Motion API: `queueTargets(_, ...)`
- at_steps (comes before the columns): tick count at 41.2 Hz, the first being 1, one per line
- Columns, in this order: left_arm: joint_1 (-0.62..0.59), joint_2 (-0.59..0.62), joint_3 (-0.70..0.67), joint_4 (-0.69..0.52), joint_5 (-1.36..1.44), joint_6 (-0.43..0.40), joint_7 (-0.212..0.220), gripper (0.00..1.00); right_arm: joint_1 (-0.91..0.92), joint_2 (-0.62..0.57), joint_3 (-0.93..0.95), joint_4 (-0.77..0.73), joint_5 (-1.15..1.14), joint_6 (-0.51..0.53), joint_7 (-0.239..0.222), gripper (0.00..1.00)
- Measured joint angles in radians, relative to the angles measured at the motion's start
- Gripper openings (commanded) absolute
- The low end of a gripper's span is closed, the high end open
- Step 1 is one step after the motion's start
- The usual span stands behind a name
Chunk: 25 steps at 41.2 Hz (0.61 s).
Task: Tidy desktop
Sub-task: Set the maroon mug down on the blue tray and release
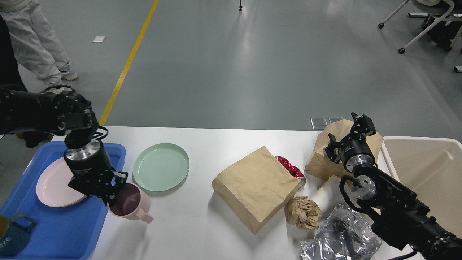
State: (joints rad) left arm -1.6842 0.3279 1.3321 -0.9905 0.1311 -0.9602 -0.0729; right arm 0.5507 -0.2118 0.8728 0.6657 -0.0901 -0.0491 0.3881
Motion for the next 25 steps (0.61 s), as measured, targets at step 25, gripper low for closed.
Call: queueTargets(25,0.121,0.272,0.053,0.056,0.007,0.0,0.003,0.0,0.0,0.0,0.0,0.0,0.001,0.0,0.0,1.0)
